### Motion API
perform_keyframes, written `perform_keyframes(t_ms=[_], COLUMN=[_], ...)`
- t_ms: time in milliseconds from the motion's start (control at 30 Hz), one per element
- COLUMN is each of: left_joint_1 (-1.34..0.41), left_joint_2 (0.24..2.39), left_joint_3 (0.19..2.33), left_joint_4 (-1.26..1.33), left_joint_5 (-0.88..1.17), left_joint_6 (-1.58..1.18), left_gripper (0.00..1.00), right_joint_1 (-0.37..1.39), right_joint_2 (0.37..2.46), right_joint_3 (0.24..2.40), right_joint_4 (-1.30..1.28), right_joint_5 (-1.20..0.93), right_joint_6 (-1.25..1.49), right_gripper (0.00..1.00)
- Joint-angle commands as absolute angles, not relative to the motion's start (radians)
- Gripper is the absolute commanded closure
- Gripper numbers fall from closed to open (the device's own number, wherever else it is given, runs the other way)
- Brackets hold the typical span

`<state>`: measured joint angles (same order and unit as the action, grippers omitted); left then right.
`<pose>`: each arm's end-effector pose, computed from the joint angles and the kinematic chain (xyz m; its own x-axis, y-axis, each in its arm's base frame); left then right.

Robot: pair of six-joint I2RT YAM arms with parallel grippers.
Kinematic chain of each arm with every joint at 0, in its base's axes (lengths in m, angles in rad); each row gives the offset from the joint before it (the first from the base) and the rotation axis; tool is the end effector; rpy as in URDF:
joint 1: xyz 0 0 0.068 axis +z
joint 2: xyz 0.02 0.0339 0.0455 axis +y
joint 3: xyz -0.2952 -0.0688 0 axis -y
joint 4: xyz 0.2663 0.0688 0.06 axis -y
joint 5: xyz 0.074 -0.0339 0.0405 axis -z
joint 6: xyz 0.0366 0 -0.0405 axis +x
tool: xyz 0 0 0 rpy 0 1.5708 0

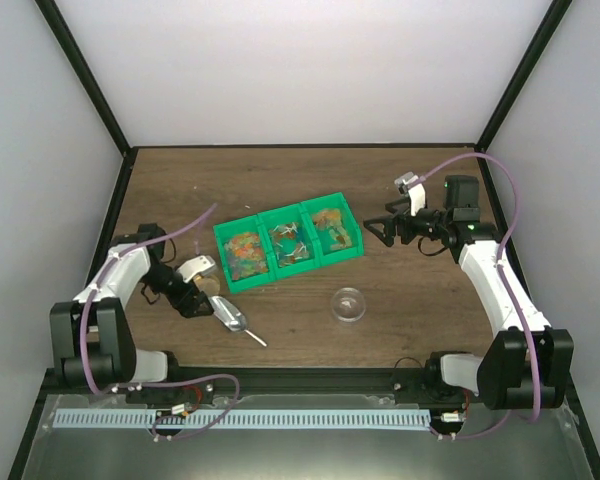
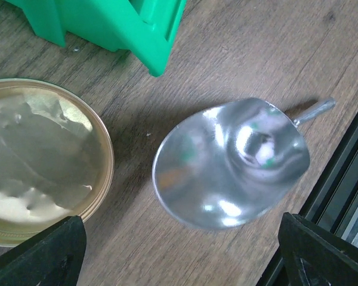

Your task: Pack the candies

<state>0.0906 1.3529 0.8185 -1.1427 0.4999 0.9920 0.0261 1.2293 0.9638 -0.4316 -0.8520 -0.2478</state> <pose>0.2054 0.0010 0.2122 -0.6506 0.6786 -0.3410 0.7578 0.5509 -0.3495 0.2683 0.0346 0.3167 -0.4765 -0.1740 -0.8618 -0.7333 0.6194 0.2804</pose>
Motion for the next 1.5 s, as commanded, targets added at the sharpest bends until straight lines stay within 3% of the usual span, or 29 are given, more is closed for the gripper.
perform_keyframes(t_ms=[0, 267, 533, 667, 900, 1267, 1467], left_joint_1=[0.086, 0.086, 0.085, 0.086, 0.086, 0.086, 0.087], left_joint_2=[1.373, 1.401, 1.276, 1.283, 1.261, 1.259, 1.236], left_joint_3=[0.815, 0.787, 0.720, 0.720, 0.701, 0.696, 0.760], left_joint_4=[-1.161, -1.189, -1.130, -1.121, -1.094, -1.077, -1.162], left_joint_5=[0.544, 0.526, 0.553, 0.578, 0.566, 0.576, 0.613], left_joint_6=[1.059, 1.144, 1.203, 1.197, 1.197, 1.173, 1.195], left_gripper=[0.10, 0.38, 0.46, 0.55, 0.69, 0.96, 0.96], right_joint_1=[0.037, 0.037, 0.037, 0.037, 0.034, 0.037, 0.069], right_joint_2=[1.229, 1.243, 1.254, 1.248, 1.245, 1.273, 1.236], right_joint_3=[0.978, 1.003, 1.019, 1.014, 1.035, 1.085, 1.014], right_joint_4=[-0.448, -0.460, -0.473, -0.463, -0.319, -0.457, -0.482], right_joint_5=[-0.875, -0.854, -0.851, -0.852, -0.616, -0.896, -0.899], right_joint_6=[-0.253, -0.275, -0.276, -0.283, -0.259, -0.321, -0.277], right_gripper=[0.00, 0.00, 0.00, 0.00, 0.00, 0.00, 0.00])
